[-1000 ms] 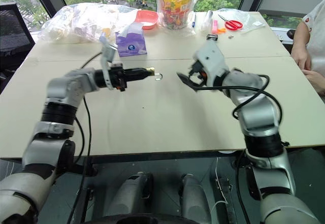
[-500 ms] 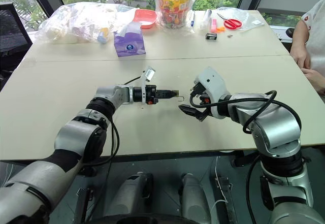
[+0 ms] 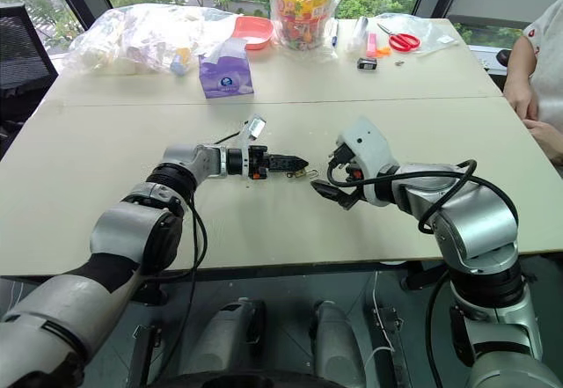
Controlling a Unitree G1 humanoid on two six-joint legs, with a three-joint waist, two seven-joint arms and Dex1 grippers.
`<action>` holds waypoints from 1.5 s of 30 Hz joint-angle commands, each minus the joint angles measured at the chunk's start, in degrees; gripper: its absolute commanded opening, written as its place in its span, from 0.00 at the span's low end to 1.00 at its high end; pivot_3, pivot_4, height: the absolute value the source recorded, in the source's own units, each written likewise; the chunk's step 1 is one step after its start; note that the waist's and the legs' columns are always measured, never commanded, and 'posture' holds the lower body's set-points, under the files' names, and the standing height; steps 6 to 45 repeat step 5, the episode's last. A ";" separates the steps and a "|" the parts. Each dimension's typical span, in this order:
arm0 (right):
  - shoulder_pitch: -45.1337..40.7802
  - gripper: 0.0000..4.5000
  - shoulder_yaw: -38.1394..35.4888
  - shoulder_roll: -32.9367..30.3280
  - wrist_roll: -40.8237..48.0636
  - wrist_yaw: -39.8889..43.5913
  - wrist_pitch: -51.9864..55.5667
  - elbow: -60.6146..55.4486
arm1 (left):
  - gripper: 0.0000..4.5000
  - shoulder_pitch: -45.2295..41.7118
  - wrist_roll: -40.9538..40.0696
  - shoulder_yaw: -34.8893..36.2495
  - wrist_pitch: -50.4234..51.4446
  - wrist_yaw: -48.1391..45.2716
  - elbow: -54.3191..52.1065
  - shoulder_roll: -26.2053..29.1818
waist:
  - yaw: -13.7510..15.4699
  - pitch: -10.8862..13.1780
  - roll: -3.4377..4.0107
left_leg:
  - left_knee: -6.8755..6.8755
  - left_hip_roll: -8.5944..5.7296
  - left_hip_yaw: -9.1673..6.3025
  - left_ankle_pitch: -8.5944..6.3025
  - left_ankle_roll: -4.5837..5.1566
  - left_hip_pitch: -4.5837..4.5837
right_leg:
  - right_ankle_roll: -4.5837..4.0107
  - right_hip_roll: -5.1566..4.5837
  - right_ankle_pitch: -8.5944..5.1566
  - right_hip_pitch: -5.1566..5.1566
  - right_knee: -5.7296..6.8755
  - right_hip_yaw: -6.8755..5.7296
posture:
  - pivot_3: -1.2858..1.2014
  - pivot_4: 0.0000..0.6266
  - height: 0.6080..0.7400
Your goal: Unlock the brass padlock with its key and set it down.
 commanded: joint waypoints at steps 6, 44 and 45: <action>4.75 1.00 -1.83 1.31 -1.37 -3.18 -7.77 -0.55 | 0.99 10.84 -0.07 1.81 -4.09 0.52 -24.81 10.52 | -0.59 0.00 0.01 | -0.10 0.12 0.00 -0.01 -0.01 -0.03 | -0.13 -0.09 -0.06 -0.08 0.00 0.03 | 0.52 0.24 1.00; 4.75 1.00 -1.83 1.31 -1.37 -3.18 -7.77 -0.55 | 0.99 10.84 -0.07 1.81 -4.09 0.52 -24.81 10.52 | -0.59 0.00 0.01 | -0.10 0.12 0.00 -0.01 -0.01 -0.03 | -0.13 -0.09 -0.06 -0.08 0.00 0.03 | 0.52 0.24 1.00; 4.75 1.00 -1.83 1.31 -1.37 -3.18 -7.77 -0.55 | 0.99 10.84 -0.07 1.81 -4.09 0.52 -24.81 10.52 | -0.59 0.00 0.01 | -0.10 0.12 0.00 -0.01 -0.01 -0.03 | -0.13 -0.09 -0.06 -0.08 0.00 0.03 | 0.52 0.24 1.00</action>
